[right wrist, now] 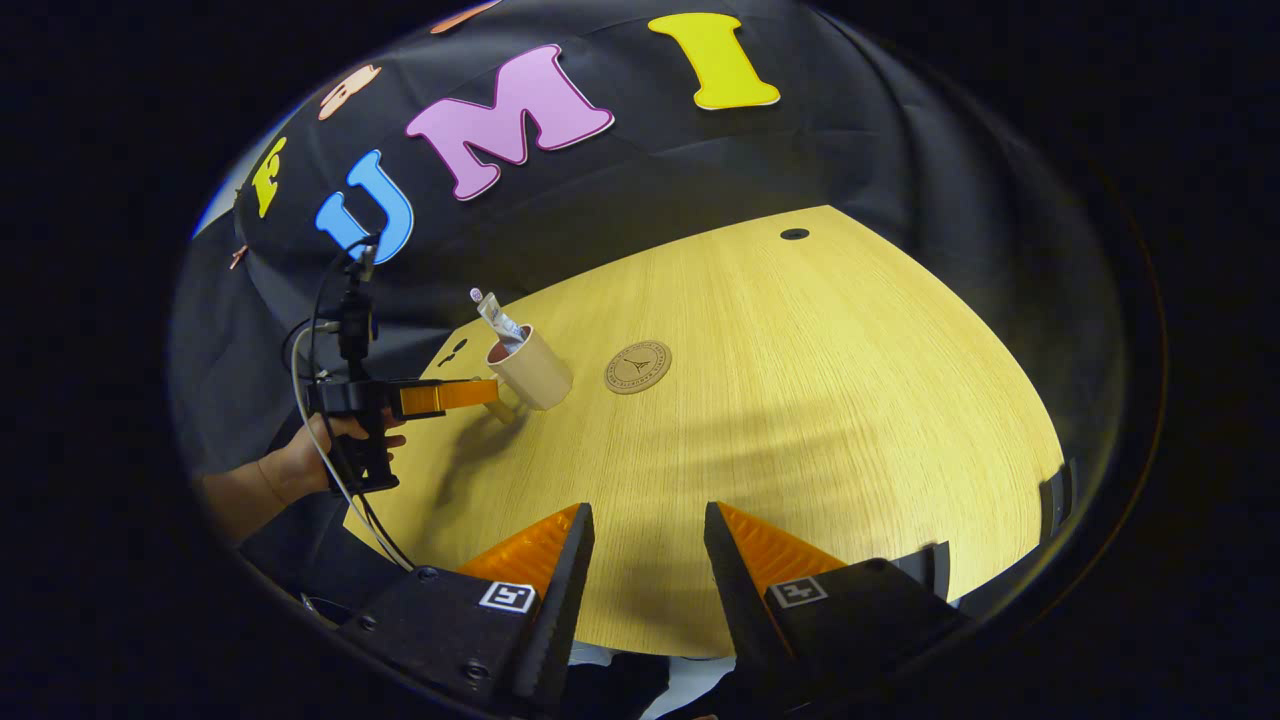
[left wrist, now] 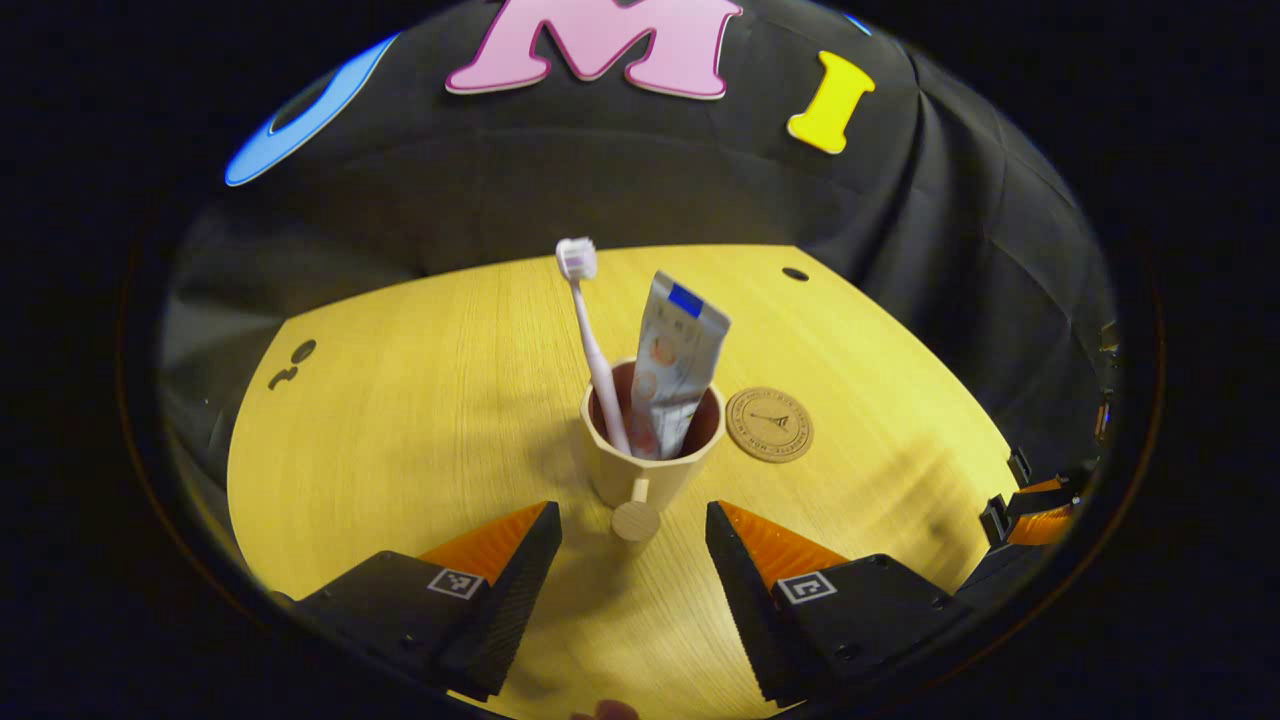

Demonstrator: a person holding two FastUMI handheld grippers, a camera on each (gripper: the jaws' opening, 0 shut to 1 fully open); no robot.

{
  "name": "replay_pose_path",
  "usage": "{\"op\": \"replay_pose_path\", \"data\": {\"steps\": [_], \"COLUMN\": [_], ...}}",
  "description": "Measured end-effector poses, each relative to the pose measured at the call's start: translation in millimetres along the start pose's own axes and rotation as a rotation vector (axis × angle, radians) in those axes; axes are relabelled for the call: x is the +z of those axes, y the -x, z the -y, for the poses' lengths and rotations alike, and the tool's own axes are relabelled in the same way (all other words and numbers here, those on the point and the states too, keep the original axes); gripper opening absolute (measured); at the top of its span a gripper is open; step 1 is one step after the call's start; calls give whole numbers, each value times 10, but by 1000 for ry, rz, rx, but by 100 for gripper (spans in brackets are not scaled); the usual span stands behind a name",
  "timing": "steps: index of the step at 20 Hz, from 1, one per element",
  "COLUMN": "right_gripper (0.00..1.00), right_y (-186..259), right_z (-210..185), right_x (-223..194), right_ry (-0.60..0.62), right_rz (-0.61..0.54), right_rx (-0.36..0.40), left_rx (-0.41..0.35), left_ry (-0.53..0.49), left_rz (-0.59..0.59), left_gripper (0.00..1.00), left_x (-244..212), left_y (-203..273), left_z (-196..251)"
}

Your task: Put the toothbrush and toothpaste on the desktop into the cup, then pick up the cup and place it on the coaster on the desktop.

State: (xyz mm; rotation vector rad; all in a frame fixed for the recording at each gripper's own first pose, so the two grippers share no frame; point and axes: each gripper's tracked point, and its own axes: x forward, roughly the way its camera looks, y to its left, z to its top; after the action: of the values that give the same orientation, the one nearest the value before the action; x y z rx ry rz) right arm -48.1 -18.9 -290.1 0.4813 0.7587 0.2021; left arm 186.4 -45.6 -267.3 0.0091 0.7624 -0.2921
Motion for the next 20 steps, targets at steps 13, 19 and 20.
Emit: {"op": "replay_pose_path", "data": {"steps": [13, 19, 20], "right_gripper": [69, 69, 69], "right_y": [139, 177, 183], "right_z": [280, 317, 320], "right_x": [-79, -108, -105], "right_ry": [-118, -141, -145], "right_rz": [45, 51, 54], "right_rx": [-87, -110, -112], "left_rx": [5, 19, 20], "left_ry": [-85, -89, -91], "left_rz": [-227, -313, -328], "left_gripper": [62, 33, 33], "left_x": [-132, -252, -276], "left_y": [-481, -541, -538], "left_z": [40, -13, -14]}}
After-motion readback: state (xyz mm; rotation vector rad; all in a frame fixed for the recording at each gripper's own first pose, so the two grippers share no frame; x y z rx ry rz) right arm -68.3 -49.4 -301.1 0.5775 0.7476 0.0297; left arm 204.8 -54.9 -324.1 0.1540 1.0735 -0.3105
